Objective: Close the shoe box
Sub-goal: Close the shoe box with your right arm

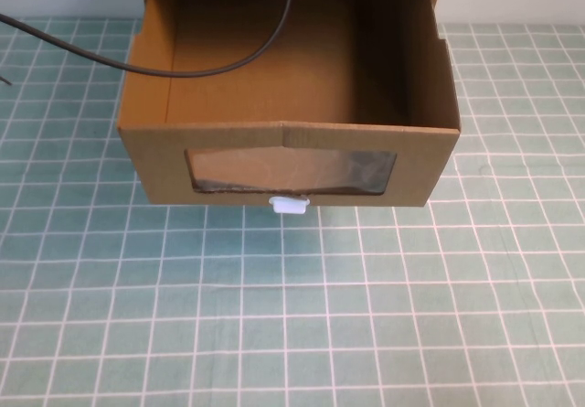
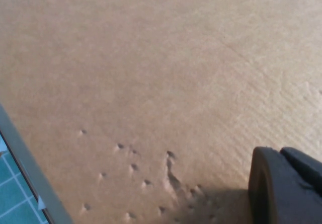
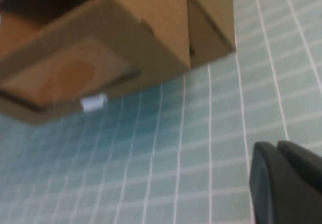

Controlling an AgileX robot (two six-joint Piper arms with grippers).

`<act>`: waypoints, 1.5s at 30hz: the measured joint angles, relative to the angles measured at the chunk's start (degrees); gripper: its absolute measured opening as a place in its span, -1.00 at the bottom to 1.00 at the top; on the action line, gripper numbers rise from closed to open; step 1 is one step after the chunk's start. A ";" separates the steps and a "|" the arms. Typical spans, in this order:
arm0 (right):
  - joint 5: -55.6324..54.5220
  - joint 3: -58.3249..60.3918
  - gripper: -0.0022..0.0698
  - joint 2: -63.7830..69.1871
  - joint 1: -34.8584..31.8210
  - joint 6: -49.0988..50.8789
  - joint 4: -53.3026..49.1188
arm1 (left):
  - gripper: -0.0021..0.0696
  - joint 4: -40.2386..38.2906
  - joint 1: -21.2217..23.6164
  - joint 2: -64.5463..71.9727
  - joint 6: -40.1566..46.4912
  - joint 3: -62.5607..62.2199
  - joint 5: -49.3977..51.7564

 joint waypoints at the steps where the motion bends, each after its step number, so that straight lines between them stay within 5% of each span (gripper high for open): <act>1: 3.79 -3.25 -0.97 2.80 0.00 -0.34 -1.44 | -0.96 0.00 0.00 0.00 0.00 0.00 0.00; 6: 22.00 -16.97 -0.97 20.28 0.00 -7.13 -5.58 | -0.96 0.00 0.00 0.00 0.00 0.00 0.09; 13: 27.79 -31.13 -0.97 39.02 1.78 -14.94 -5.19 | -0.96 0.00 0.00 0.00 0.00 -0.04 0.09; 26: 9.53 -50.89 -0.97 61.44 34.35 -5.44 -16.31 | -0.96 0.00 0.00 0.00 -0.10 -0.04 0.09; 45: 0.98 -65.60 -0.97 78.44 30.89 -3.15 -21.12 | -0.96 0.00 0.00 0.00 -0.10 -0.04 0.28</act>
